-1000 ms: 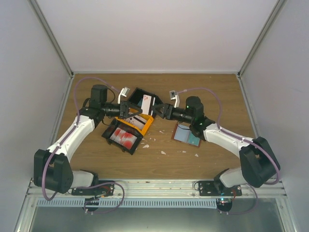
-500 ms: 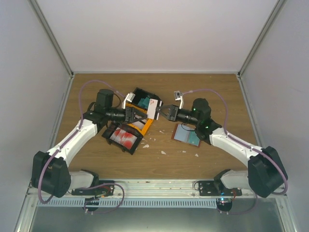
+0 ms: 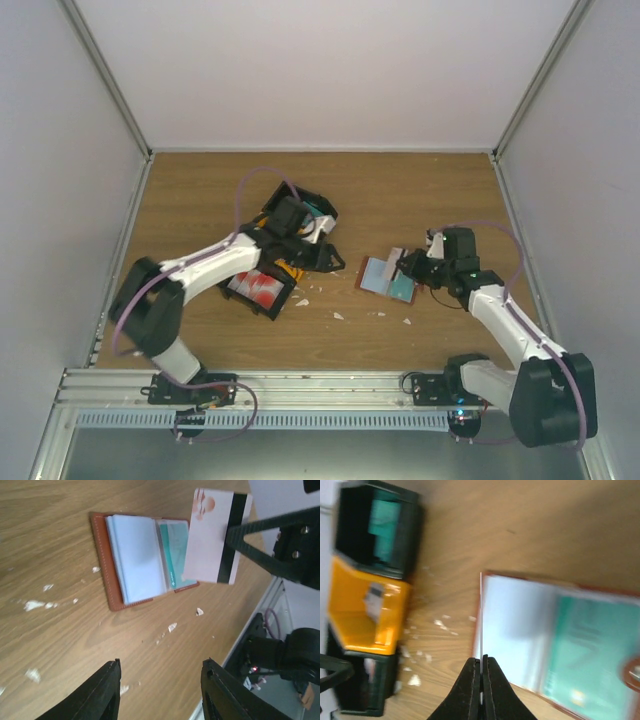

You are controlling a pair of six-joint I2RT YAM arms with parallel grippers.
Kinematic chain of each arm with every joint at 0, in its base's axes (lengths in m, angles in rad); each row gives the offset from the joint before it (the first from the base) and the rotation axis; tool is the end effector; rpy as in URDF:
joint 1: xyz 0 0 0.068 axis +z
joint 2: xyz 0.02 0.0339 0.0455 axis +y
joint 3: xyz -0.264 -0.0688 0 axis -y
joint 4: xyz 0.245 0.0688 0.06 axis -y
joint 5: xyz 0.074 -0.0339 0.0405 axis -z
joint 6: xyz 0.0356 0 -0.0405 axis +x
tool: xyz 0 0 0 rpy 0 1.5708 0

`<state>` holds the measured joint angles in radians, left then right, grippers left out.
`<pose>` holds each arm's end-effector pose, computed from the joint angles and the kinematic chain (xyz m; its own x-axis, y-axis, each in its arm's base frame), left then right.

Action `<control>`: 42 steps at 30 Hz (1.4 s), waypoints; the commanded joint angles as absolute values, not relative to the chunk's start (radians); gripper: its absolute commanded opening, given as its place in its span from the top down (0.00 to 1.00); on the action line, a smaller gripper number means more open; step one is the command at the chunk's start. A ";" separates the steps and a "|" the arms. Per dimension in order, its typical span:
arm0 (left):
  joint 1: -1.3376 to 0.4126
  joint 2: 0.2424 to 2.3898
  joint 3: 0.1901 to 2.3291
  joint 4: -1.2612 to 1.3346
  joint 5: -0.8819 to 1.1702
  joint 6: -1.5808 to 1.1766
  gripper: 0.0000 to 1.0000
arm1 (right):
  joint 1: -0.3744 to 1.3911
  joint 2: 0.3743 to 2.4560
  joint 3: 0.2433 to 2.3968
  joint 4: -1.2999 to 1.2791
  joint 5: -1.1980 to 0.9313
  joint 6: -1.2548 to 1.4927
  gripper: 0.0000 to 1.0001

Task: Put the credit cards into the card holder
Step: Insert the credit card into the card holder.

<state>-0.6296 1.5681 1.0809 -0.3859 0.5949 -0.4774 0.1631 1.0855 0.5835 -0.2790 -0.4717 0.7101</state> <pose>0.2553 -0.2106 0.2365 -0.9079 0.1906 -0.3733 0.4070 0.6136 -0.6766 0.2101 0.0510 0.2073 -0.8286 0.4522 -0.3300 0.1017 0.7013 0.7056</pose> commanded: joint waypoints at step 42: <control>-0.741 2.150 1.413 -0.366 0.399 -0.332 0.81 | -0.082 1.440 0.430 -0.003 -0.804 0.714 1.00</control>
<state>-0.7380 2.1227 1.4178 -0.3378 0.4332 -0.3473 -0.0727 1.3975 0.4461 -0.0475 -0.7906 0.6872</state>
